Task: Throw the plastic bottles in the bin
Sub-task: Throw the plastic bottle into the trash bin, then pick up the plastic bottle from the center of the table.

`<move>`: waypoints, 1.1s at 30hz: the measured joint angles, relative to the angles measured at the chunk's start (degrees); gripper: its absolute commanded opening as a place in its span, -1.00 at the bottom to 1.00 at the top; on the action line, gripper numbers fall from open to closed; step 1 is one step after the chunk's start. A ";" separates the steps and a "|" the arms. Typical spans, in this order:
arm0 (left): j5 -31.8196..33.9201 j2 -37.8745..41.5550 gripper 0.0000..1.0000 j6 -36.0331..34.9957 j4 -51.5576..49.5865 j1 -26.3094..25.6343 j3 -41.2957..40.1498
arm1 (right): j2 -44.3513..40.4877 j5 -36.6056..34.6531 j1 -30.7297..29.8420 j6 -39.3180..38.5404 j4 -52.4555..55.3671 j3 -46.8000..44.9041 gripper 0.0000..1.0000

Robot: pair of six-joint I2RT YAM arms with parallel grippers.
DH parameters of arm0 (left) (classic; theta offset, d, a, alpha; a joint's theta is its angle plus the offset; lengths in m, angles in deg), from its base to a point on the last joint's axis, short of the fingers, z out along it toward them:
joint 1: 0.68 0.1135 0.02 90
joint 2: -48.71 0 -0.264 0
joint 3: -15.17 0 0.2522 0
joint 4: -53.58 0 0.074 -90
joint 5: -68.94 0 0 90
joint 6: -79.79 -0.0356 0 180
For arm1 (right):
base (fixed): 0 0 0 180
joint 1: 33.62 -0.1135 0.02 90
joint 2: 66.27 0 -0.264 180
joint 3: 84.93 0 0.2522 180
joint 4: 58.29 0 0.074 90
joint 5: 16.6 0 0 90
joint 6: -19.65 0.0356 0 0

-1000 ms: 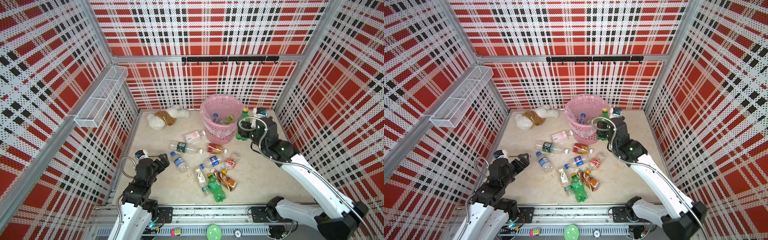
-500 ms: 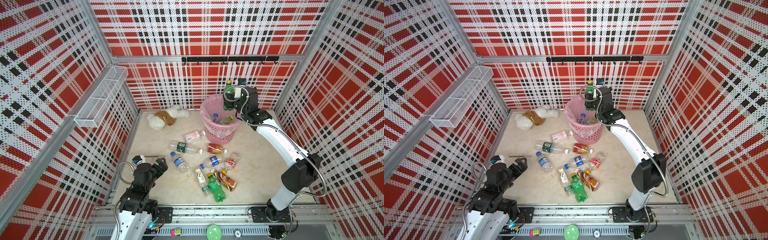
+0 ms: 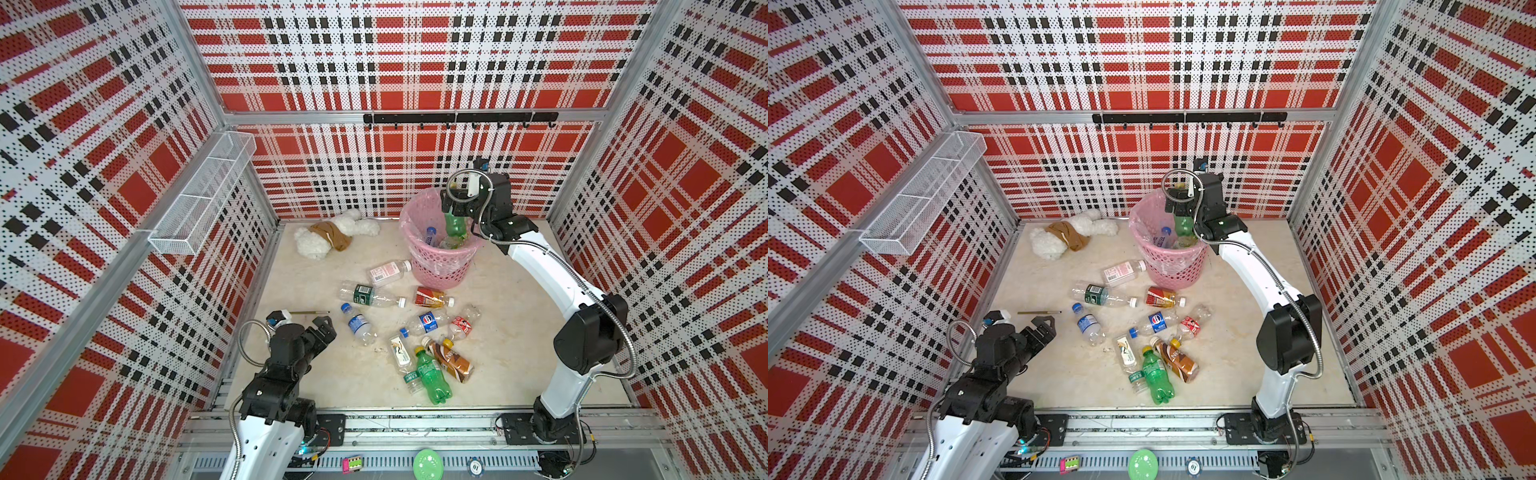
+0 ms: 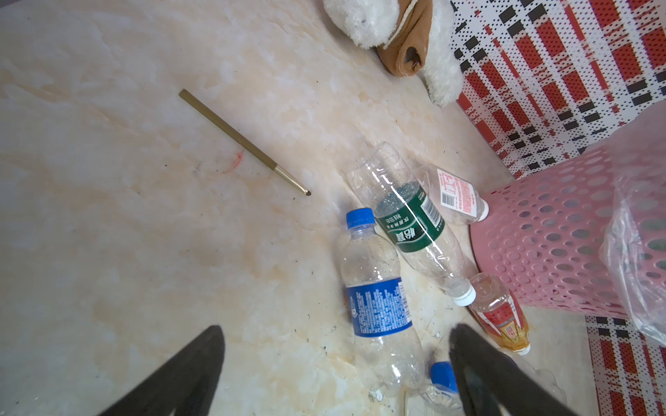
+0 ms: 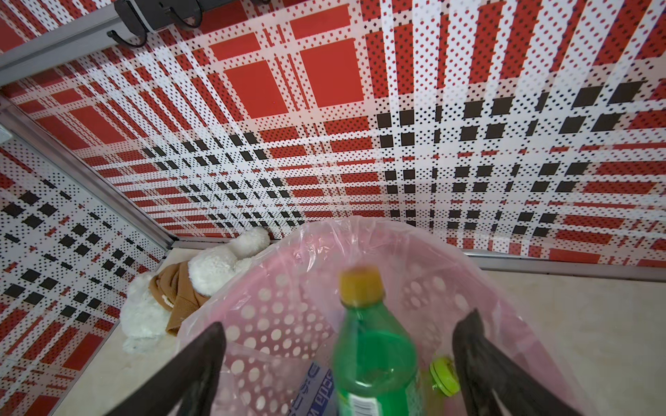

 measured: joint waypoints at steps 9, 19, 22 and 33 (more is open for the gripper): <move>-1.79 -2.40 0.99 1.99 2.40 0.04 -1.14 | -31.23 0.35 -0.02 1.81 -12.22 -35.80 1.00; -3.89 -11.32 0.93 2.51 7.17 -0.55 -1.55 | -50.42 -8.11 0.37 9.03 -10.82 -62.66 1.00; -3.67 -12.02 0.92 3.10 6.60 -1.84 -1.55 | -48.48 -8.55 0.37 9.57 -10.86 -61.51 1.00; 1.36 -17.75 0.83 5.92 6.36 -10.12 -0.63 | -43.63 -7.63 0.37 9.79 -11.45 -59.84 0.99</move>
